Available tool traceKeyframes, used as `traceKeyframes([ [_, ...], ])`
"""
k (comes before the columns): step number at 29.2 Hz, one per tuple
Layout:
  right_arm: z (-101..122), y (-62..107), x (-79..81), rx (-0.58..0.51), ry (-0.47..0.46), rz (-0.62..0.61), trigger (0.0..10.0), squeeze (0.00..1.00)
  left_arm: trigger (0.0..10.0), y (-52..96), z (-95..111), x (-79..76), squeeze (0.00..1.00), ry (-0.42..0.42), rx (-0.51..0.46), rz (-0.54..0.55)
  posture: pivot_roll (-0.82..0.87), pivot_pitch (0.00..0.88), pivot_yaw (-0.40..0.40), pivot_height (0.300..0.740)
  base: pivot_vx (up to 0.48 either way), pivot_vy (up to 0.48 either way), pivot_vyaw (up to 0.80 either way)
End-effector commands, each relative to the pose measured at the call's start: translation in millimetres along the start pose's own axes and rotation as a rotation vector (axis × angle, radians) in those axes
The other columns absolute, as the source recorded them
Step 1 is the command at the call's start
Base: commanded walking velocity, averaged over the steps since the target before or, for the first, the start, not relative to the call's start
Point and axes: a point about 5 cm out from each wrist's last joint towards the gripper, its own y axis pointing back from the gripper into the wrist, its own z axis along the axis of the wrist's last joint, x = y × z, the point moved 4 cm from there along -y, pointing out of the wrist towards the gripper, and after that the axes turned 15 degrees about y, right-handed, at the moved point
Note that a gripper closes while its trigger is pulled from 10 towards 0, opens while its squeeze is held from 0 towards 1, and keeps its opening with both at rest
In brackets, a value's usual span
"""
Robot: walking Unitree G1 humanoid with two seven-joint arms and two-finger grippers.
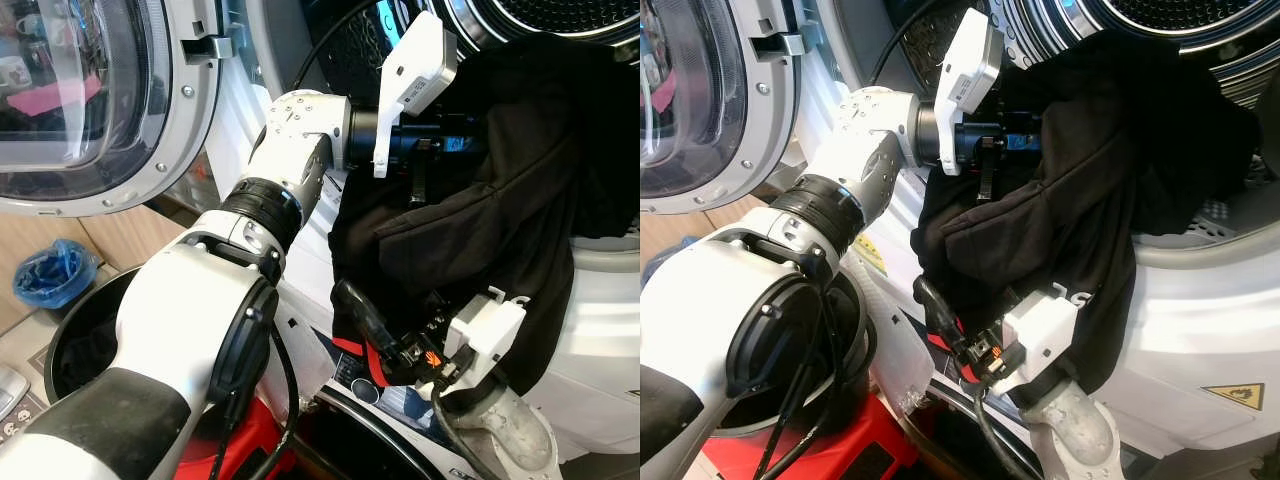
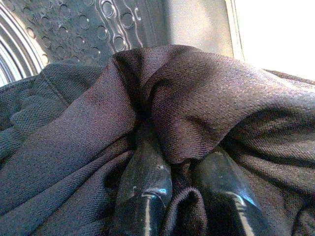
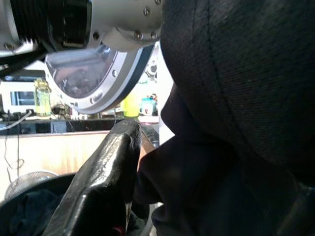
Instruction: Clothes washing
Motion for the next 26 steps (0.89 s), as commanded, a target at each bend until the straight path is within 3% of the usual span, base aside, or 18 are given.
traceKeyframes([
  [1, -4, -0.9, 0.0, 0.015, 0.019, 0.002, 10.0, 0.00, 4.0, -4.2, 14, -3.2, 0.00, -0.054, 0.009, -0.048, 0.04, 0.116, -0.008, 0.740, 0.000, 0.000, 0.00],
  [2, -4, -0.9, 0.0, 0.015, 0.019, 0.002, 10.0, 0.00, 4.0, -4.2, 14, -3.2, 0.00, -0.054, 0.009, -0.048, 0.04, 0.116, -0.008, 0.740, 0.000, 0.000, 0.00],
  [3, -5, -1.7, 0.5, 0.018, 0.021, 0.005, 10.0, 0.00, 9.6, -4.2, 15, -3.4, 0.00, -0.056, 0.008, -0.052, 0.04, 0.114, -0.008, 0.740, 0.000, 0.000, 0.00],
  [4, -5, -1.7, 0.5, 0.018, 0.021, 0.005, 10.0, 0.00, 9.6, -4.2, 15, -3.4, 0.00, -0.056, 0.008, -0.052, 0.04, 0.114, -0.008, 0.740, 0.000, 0.000, 0.00],
  [5, -6, -2.4, 1.1, 0.022, 0.026, 0.008, 10.0, 0.00, 10.0, -4.3, 16, -3.6, 0.64, -0.060, 0.004, -0.053, 0.04, 0.113, -0.008, 0.740, 0.000, 0.000, 0.00],
  [6, -7, -2.8, 1.7, 0.025, 0.030, 0.012, 10.0, 0.00, 10.0, -4.3, 16, -3.6, 1.00, -0.060, 0.002, -0.053, 0.04, 0.113, -0.008, 0.740, 0.000, 0.000, 0.00],
  [13, -17, -2.2, 1.1, 0.070, 0.071, 0.012, 10.0, 0.00, 10.0, -2.8, 23, -4.5, 1.00, -0.082, -0.010, -0.068, 0.04, 0.114, -0.010, 0.740, 0.000, 0.000, 0.00],
  [16, -25, -2.6, -3.0, 0.111, 0.129, 0.000, 10.0, 0.00, 10.0, -2.2, 29, -5.2, 1.00, -0.099, -0.029, -0.077, 0.05, 0.114, -0.011, 0.740, 0.000, 0.000, 0.00],
  [26, -22, -23.0, -46.1, 0.125, 0.417, -0.107, 10.0, 0.00, 10.0, 2.8, 53, -13.1, 1.00, -0.167, -0.110, -0.154, 0.05, 0.117, -0.009, 0.740, 0.000, 0.000, 0.00],
])
